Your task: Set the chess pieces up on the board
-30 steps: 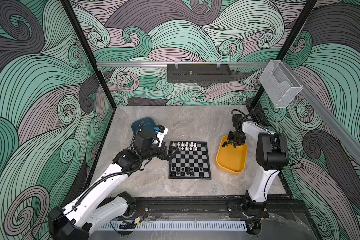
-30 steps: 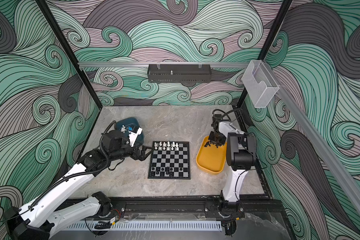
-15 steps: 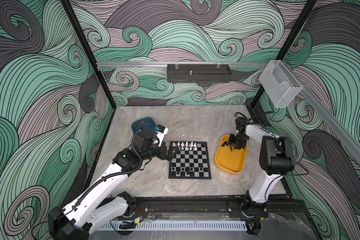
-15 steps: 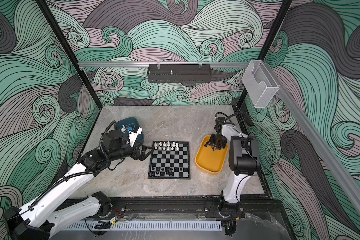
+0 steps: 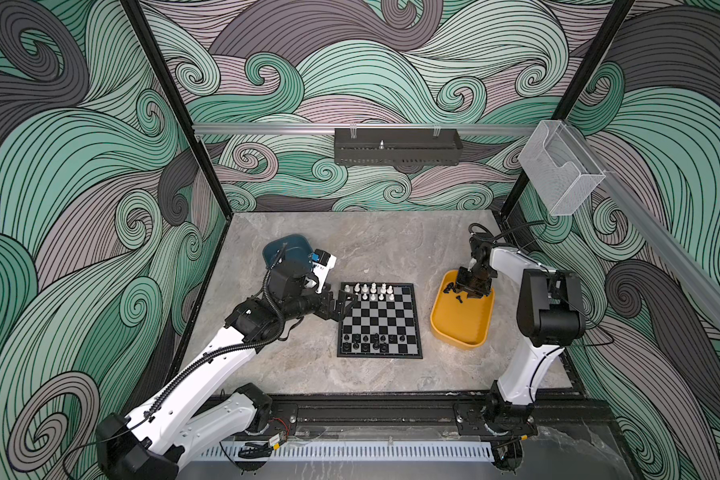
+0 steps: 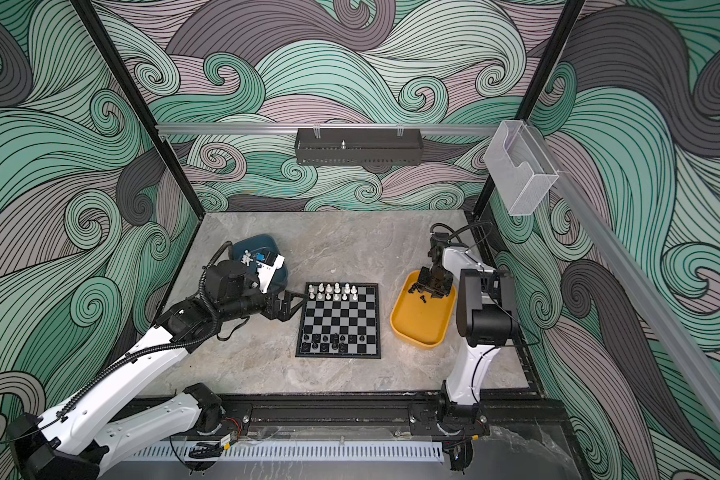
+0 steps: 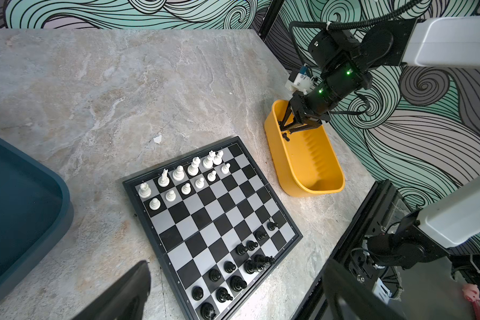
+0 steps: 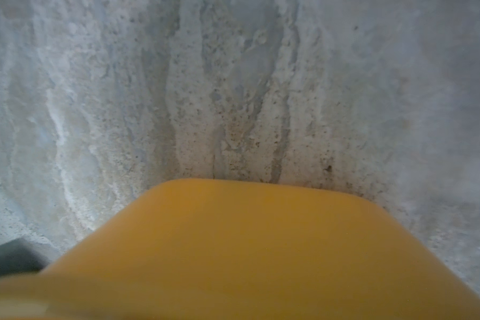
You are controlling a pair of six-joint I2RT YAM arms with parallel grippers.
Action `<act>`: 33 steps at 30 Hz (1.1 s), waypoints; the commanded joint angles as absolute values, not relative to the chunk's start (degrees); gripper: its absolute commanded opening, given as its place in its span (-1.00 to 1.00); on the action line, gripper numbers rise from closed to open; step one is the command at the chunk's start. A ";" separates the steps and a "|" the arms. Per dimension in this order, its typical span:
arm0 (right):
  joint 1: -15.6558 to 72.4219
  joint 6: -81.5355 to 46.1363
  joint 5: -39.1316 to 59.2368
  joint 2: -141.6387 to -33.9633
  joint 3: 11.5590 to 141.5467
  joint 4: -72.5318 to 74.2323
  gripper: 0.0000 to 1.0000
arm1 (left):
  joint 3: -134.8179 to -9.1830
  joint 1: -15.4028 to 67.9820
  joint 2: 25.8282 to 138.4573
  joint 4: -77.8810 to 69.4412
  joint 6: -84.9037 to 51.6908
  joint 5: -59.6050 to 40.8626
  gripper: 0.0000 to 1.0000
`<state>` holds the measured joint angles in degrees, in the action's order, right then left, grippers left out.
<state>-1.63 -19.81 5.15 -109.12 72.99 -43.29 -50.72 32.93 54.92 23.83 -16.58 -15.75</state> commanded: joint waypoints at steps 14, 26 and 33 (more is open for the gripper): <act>-0.99 -19.12 7.64 -106.89 67.19 -41.47 -0.10 | -50.36 33.44 55.03 22.24 -17.38 -16.79 0.97; 0.53 -17.51 0.14 -109.87 71.24 -43.93 -0.40 | -50.24 33.41 55.02 22.14 -17.59 -16.96 0.97; 0.75 -17.23 -0.61 -110.95 72.64 -44.46 -0.44 | -50.27 33.41 55.00 22.15 -17.58 -17.03 0.97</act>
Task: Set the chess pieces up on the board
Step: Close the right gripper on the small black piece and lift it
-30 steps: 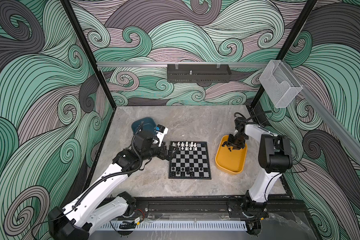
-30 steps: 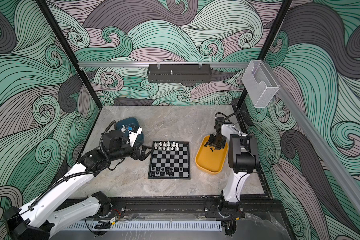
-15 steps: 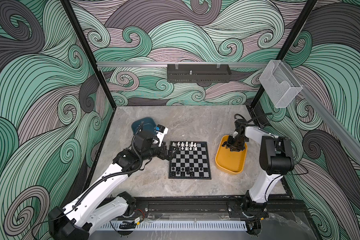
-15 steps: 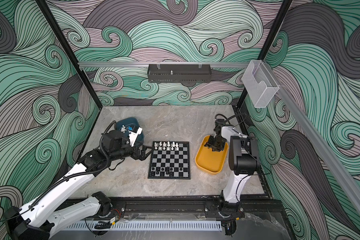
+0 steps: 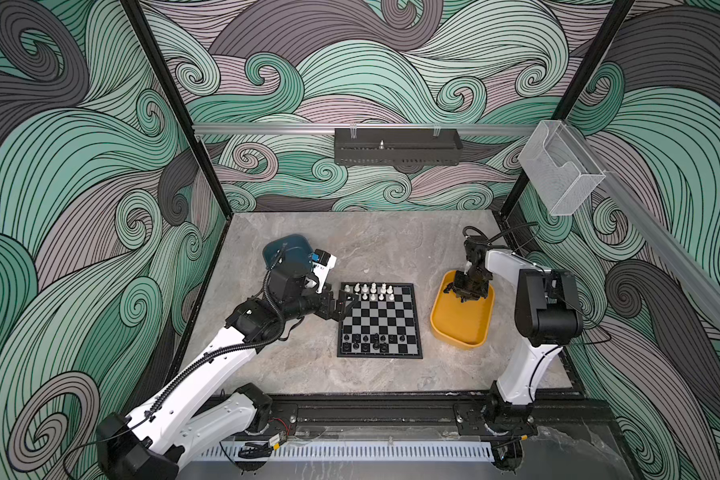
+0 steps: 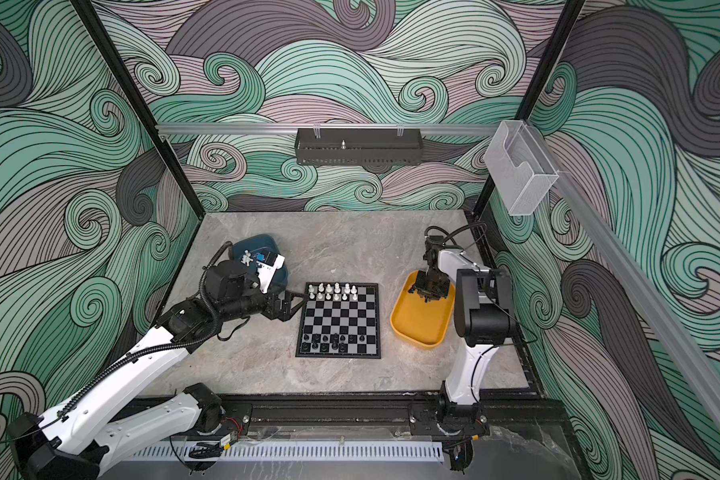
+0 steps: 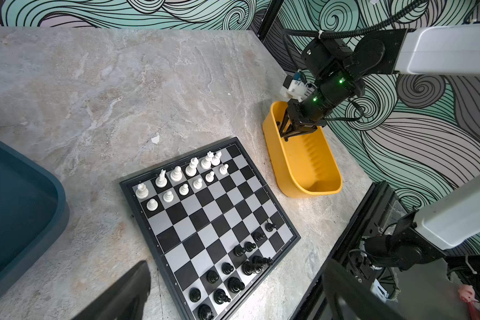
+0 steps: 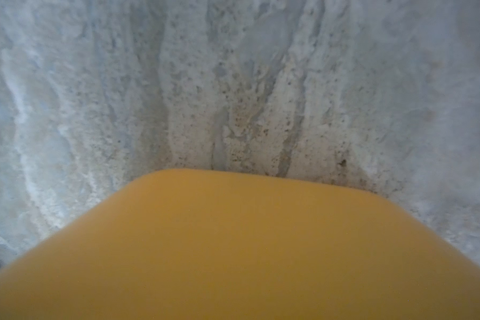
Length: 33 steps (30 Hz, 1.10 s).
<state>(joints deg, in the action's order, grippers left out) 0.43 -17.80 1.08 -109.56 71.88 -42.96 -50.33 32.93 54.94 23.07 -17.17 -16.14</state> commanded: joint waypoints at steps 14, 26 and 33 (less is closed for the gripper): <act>0.97 -17.43 0.00 -111.50 73.21 -44.60 -0.61 | -50.19 33.41 54.87 21.94 -17.67 -17.34 0.97; 0.09 -33.18 18.58 -89.82 63.80 -40.98 -0.99 | -51.70 32.51 59.63 17.77 -20.09 -23.29 0.97; 2.13 -59.29 38.61 -72.38 51.19 -23.45 -1.00 | -49.24 41.26 66.38 -3.47 -28.90 -16.66 0.80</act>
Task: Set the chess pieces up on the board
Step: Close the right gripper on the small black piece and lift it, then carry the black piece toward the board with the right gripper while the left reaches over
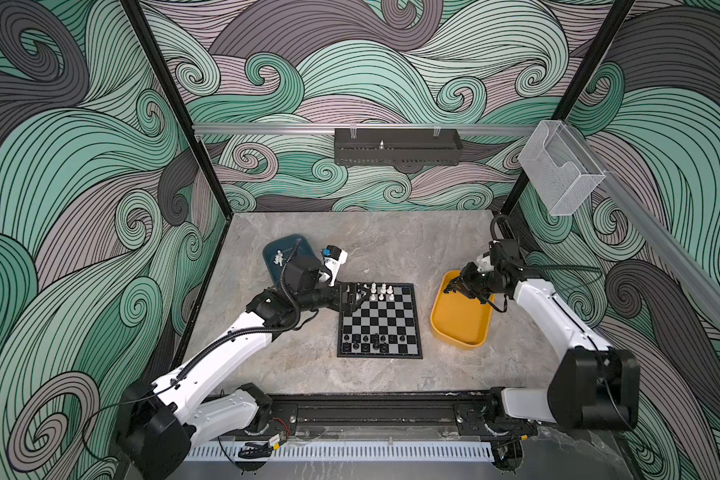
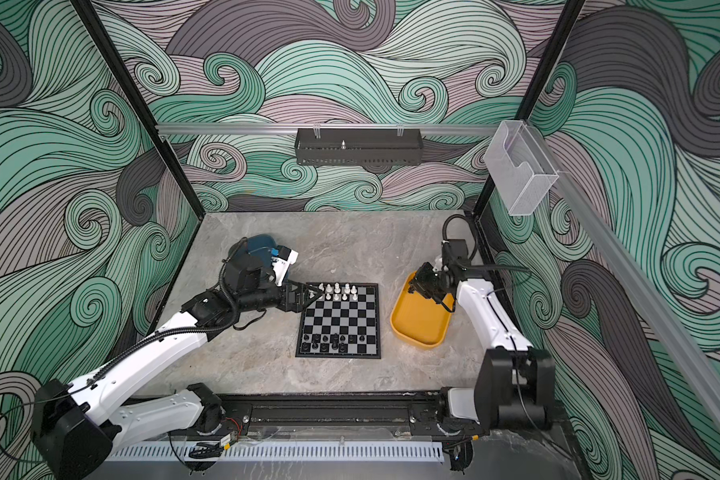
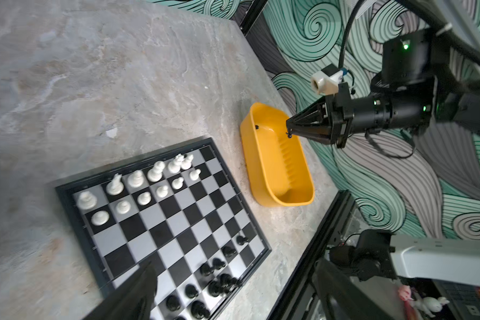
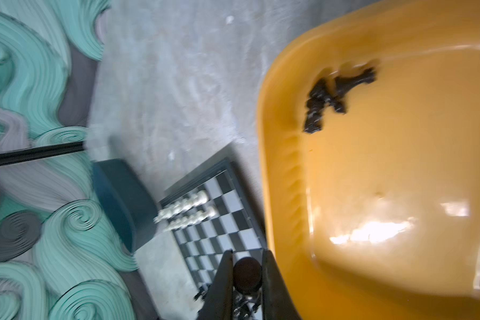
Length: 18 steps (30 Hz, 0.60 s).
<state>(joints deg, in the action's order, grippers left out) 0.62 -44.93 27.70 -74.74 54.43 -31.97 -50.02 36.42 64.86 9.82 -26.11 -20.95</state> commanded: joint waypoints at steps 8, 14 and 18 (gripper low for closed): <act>9.19 -84.56 40.96 -61.72 41.58 -3.04 -1.00 | -53.17 50.52 79.93 -19.47 -19.90 -9.16 0.58; 11.66 -90.50 40.15 -58.27 39.34 0.22 -0.99 | -58.56 50.78 87.29 -19.56 -19.55 -10.91 0.40; 11.80 -91.40 40.47 -57.14 39.11 0.48 -0.97 | -60.91 50.73 89.50 -19.25 -19.64 -11.67 0.22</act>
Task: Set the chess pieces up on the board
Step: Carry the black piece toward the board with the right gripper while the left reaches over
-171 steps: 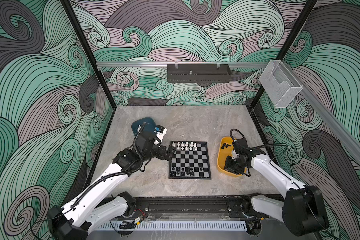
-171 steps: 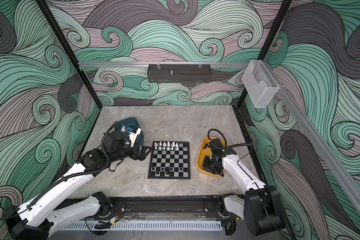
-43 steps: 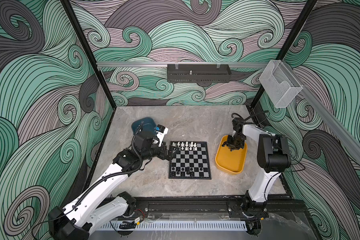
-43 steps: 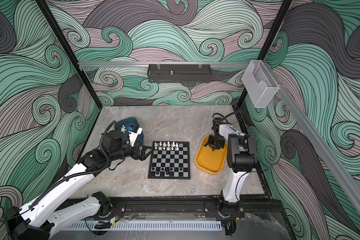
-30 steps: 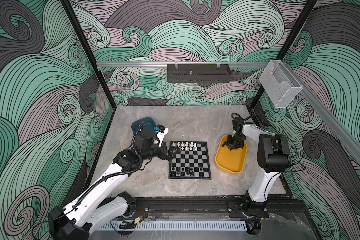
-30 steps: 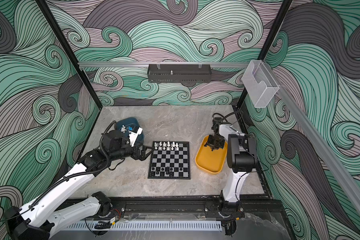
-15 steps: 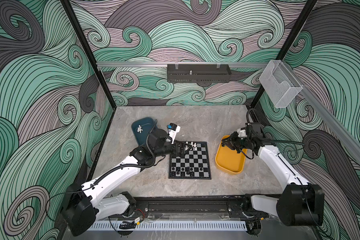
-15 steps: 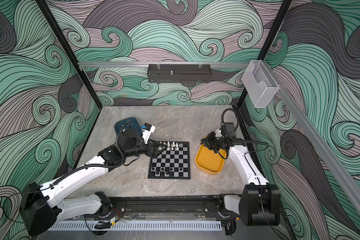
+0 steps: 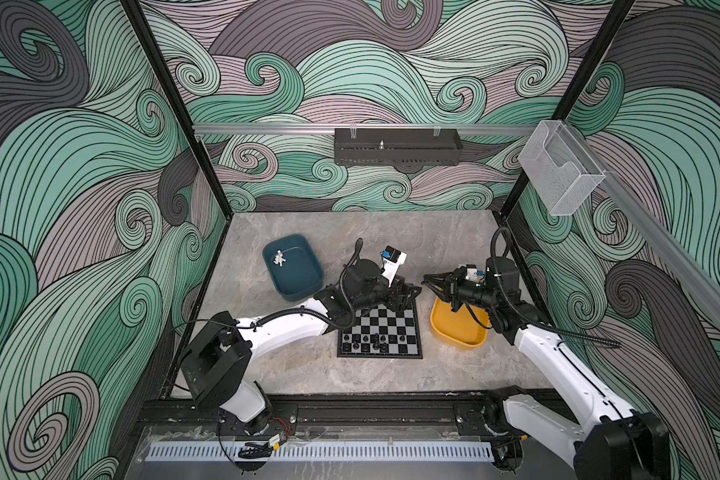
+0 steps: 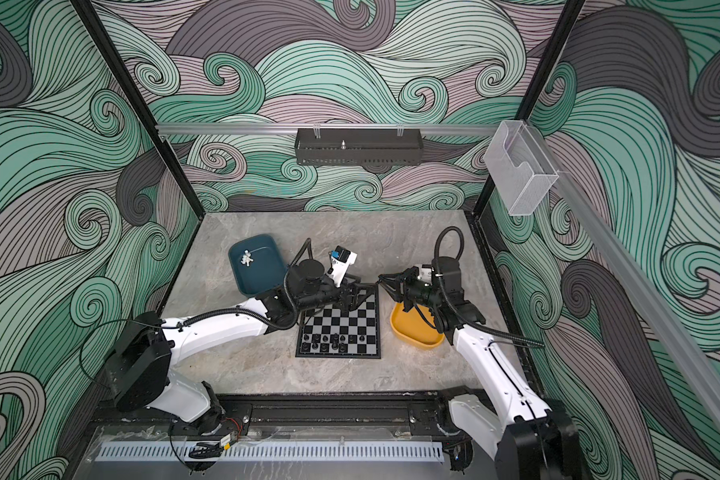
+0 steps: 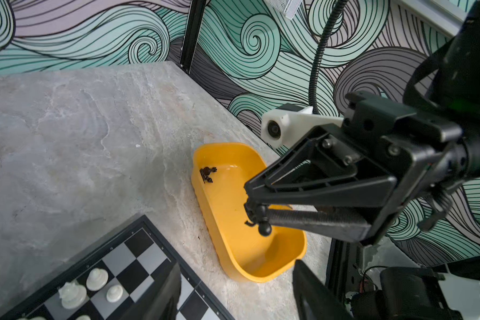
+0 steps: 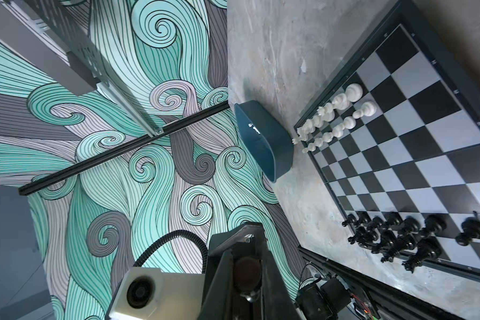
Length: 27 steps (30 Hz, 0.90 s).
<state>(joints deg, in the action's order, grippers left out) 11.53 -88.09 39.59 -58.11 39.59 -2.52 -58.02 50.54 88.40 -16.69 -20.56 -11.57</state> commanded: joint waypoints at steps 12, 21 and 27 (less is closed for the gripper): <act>11.95 -93.16 41.40 -57.07 38.40 3.27 -0.95 | -64.33 50.70 92.31 -19.40 -20.30 -14.59 -0.19; 12.03 -93.95 41.40 -55.31 38.94 2.55 -0.95 | -64.95 50.70 93.62 -22.08 -23.58 -15.56 -0.65; 12.12 -93.77 41.61 -52.88 38.59 1.85 -0.93 | -65.21 50.66 93.85 -23.28 -26.32 -13.75 -1.00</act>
<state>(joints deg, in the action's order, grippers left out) 11.60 -93.67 39.22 -54.89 38.83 1.48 -62.81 50.76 92.92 -21.21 -24.25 -15.46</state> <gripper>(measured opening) 0.155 0.066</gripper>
